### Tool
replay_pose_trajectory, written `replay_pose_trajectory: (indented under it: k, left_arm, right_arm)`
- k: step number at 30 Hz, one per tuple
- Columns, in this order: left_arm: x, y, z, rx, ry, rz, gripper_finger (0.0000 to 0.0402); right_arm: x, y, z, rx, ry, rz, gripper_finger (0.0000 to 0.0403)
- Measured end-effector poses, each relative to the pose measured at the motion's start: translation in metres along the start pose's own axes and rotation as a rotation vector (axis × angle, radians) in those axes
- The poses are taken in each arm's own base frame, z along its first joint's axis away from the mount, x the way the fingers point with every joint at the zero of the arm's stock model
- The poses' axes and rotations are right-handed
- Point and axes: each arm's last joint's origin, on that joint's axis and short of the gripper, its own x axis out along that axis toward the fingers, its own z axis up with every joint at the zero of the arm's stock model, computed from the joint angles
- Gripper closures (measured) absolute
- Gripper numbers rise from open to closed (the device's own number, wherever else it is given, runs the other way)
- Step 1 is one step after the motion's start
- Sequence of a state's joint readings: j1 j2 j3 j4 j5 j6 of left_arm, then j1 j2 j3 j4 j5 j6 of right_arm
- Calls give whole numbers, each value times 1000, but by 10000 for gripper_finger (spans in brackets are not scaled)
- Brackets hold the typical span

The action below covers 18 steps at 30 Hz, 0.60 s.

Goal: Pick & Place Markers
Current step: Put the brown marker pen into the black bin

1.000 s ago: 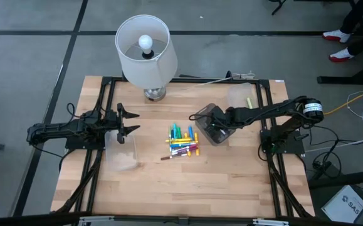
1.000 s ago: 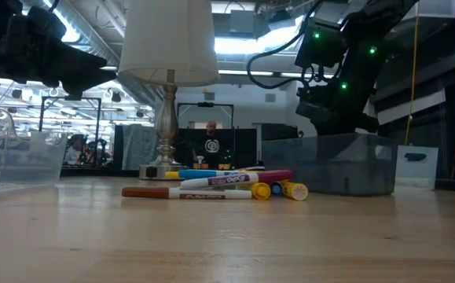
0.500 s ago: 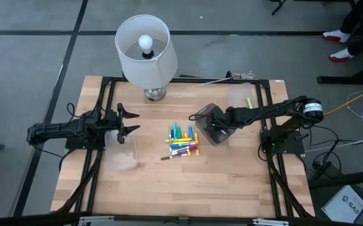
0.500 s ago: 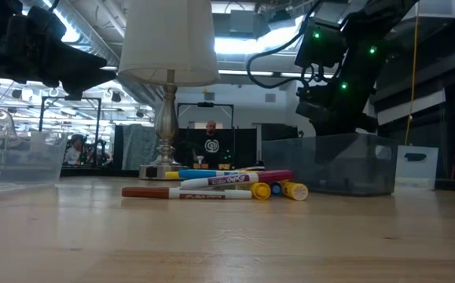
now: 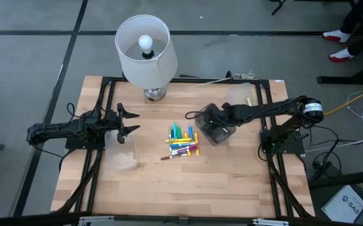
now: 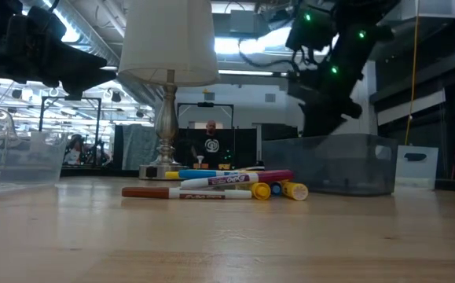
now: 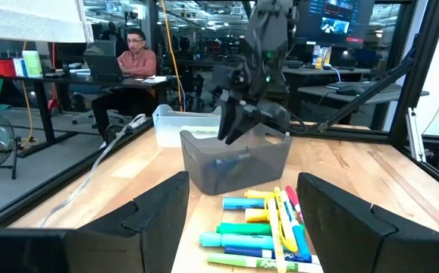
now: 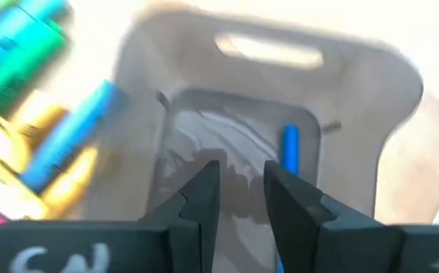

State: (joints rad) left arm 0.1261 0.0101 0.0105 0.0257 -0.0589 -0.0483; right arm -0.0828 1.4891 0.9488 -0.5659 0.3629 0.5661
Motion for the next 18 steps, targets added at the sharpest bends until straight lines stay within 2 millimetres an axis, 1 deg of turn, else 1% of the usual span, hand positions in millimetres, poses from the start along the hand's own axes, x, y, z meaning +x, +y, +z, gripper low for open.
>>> replay_pose_trajectory:
  k: [4,7,12,16,18]
  left_arm:
    - [0,0,0,0,0,0,160]
    - [0,0,0,0,0,0,160]
    - [0,0,0,0,0,0,160]
    - [0,0,0,0,0,0,160]
    - [0,0,0,1,0,0,160]
  right_arm:
    - [-10,5,15,-11,-46,28,300]
    - [-16,7,22,13,-71,42,300]
    - [-17,8,24,55,-63,66,300]
    - [-18,11,22,84,9,184,300]
    - [-18,14,24,83,13,235,300]
